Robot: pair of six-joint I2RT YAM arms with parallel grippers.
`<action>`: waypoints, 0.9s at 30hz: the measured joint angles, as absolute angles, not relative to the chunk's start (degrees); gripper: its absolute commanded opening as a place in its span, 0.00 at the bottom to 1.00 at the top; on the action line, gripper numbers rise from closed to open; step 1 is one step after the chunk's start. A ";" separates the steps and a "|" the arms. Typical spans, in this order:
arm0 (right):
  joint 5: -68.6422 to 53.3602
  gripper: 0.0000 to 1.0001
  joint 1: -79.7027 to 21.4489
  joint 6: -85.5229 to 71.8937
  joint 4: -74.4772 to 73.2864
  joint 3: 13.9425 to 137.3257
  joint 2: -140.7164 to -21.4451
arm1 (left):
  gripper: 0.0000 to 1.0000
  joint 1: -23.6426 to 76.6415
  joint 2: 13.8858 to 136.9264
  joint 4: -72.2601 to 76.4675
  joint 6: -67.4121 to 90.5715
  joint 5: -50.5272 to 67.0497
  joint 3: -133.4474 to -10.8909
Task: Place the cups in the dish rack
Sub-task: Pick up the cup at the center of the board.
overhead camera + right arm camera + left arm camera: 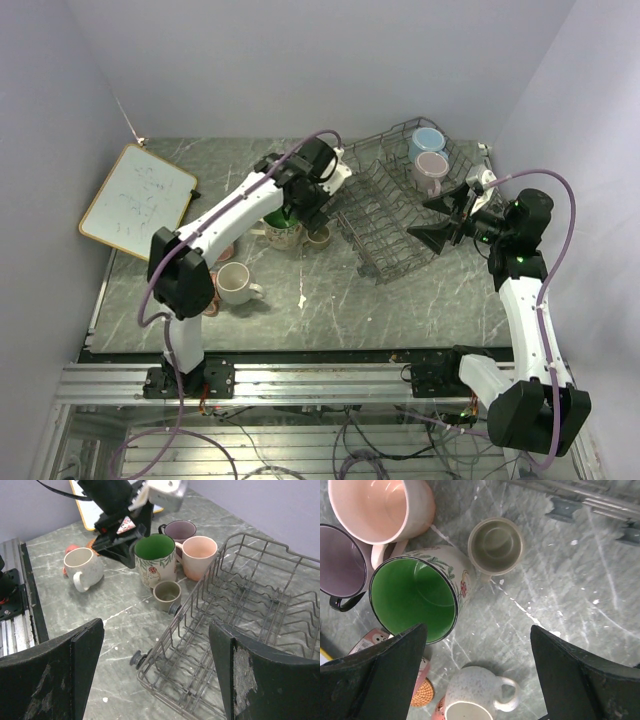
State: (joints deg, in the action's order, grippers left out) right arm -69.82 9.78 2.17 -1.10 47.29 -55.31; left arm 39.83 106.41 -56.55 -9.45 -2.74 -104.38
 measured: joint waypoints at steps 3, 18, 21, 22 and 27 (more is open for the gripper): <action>-69.76 0.85 9.78 2.15 -0.99 47.16 -55.31 | 0.95 40.21 109.65 -57.80 -10.22 -5.28 -105.51; -69.67 0.86 9.78 1.48 -0.27 46.57 -55.11 | 0.86 40.23 117.93 -60.95 -13.23 -11.57 -108.51; -69.67 0.86 9.78 1.45 -0.27 46.57 -55.09 | 0.84 40.16 118.85 -61.10 -13.37 -11.86 -108.51; -69.67 0.86 9.78 1.45 -0.25 46.54 -55.09 | 0.83 40.14 119.04 -61.12 -13.41 -11.86 -108.51; -69.67 0.86 9.78 1.45 -0.25 46.48 -55.05 | 0.76 39.53 119.17 -61.06 -13.54 -11.84 -108.47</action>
